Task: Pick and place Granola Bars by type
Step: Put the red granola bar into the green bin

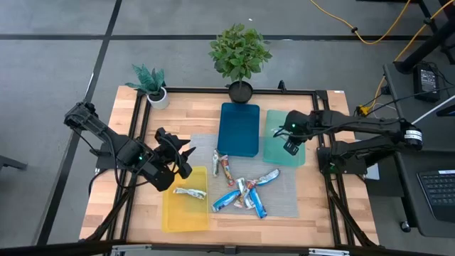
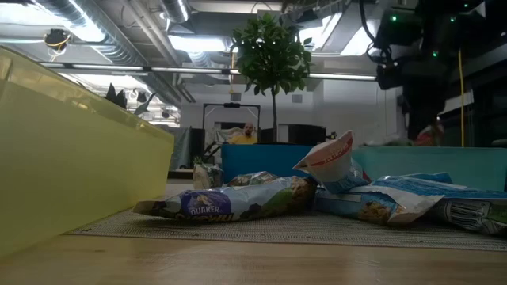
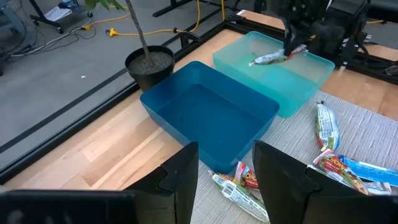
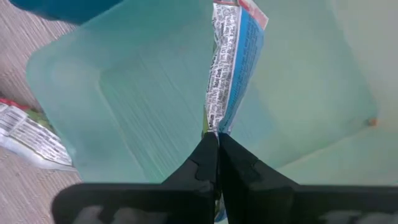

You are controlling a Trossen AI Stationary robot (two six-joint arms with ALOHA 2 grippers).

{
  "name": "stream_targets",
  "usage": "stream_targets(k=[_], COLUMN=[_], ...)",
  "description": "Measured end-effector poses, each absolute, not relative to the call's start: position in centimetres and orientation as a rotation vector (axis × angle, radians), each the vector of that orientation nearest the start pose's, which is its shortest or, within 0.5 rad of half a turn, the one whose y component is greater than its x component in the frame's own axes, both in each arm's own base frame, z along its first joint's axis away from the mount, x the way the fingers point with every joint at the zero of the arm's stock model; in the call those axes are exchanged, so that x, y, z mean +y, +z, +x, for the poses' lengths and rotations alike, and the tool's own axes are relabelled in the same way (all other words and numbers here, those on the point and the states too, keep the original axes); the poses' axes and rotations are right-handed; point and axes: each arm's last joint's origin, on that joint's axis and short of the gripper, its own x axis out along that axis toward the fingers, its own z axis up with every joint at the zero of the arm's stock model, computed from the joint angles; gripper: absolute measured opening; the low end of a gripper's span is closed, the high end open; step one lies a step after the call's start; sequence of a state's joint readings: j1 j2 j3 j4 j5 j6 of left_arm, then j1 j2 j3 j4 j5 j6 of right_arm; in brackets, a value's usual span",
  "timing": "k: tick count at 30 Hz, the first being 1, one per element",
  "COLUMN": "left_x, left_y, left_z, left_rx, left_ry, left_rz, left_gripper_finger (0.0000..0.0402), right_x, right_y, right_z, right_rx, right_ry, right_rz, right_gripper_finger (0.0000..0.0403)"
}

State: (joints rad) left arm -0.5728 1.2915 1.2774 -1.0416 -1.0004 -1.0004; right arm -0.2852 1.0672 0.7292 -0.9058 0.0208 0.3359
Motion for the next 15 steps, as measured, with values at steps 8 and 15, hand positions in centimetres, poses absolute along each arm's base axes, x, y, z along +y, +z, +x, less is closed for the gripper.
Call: stream_targets(k=[8, 15], left_x=[-10.7, -10.6], left_y=[34.1, 34.1], left_z=[21.0, 21.0], left_rx=[0.465, 0.459], left_ry=[0.682, 0.687], left_rz=[-0.182, -0.169], left_gripper_finger=[0.0144, 0.0144], right_x=[-4.7, -4.6], right_y=[19.7, 19.0], right_z=[15.9, 15.9], right_rx=[1.250, 1.236], right_ry=[-0.480, -0.488], right_rz=[0.457, 0.555], right_gripper_finger=[0.0011, 0.0011])
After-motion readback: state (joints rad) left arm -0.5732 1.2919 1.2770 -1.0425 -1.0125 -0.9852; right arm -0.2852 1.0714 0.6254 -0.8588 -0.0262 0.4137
